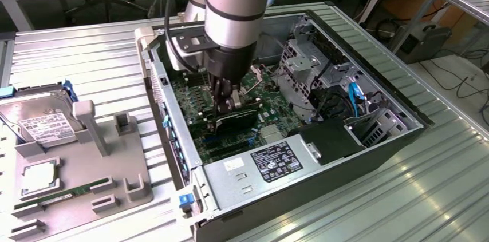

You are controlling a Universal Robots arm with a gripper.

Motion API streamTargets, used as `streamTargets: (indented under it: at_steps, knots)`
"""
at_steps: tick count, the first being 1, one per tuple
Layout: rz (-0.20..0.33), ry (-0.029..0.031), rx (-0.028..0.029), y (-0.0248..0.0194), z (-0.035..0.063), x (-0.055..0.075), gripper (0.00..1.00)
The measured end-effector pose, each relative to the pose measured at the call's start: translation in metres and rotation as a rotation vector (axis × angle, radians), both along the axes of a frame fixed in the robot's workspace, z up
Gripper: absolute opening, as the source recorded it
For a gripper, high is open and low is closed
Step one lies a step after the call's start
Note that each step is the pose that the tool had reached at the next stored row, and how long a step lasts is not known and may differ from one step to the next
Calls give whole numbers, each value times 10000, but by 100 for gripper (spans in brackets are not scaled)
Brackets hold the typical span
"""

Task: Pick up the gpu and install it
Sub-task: 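Press down on the gpu until it lock into place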

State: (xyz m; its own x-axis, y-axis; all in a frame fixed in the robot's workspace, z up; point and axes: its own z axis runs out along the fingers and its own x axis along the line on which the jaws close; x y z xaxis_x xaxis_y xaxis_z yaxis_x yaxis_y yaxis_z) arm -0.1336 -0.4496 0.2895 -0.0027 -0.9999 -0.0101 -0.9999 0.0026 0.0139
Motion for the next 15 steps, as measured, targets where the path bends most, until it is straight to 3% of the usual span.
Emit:
streamTargets:
  at_steps: [3, 15]
  knots:
    - [1, 1, -1, 0, 168, 0, 11]
    - [1, 1, -2, 0, 179, 0, 11]
